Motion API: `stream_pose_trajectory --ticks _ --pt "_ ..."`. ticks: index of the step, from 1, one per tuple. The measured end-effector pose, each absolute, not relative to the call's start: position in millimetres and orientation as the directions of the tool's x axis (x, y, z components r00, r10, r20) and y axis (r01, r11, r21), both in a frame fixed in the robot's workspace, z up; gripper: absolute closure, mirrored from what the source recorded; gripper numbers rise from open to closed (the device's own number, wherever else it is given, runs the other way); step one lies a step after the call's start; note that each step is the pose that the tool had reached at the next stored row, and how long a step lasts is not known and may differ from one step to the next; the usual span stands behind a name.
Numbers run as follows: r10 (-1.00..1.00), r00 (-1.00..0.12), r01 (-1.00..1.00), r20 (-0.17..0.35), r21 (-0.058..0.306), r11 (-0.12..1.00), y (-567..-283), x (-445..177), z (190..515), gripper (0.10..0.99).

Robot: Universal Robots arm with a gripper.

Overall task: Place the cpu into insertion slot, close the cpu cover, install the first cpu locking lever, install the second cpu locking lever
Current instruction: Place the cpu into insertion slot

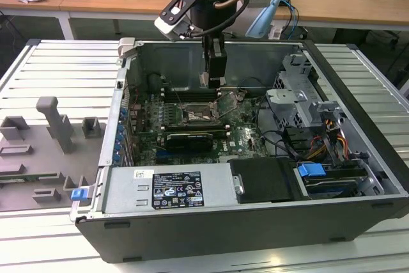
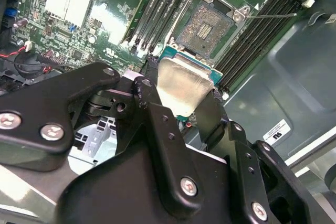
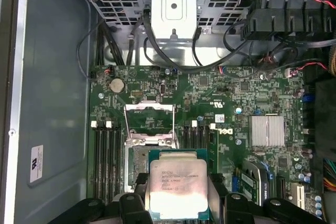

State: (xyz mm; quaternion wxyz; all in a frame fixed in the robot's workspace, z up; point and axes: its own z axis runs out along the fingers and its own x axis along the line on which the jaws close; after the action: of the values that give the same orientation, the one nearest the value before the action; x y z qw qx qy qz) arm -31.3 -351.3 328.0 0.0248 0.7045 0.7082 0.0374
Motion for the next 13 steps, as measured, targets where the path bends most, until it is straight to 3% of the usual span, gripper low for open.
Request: stream_pose_trajectory --ticks 13 --pt "1.000 -0.006 0.997 0.018 0.082 0.004 -351 -31 316 0.557"
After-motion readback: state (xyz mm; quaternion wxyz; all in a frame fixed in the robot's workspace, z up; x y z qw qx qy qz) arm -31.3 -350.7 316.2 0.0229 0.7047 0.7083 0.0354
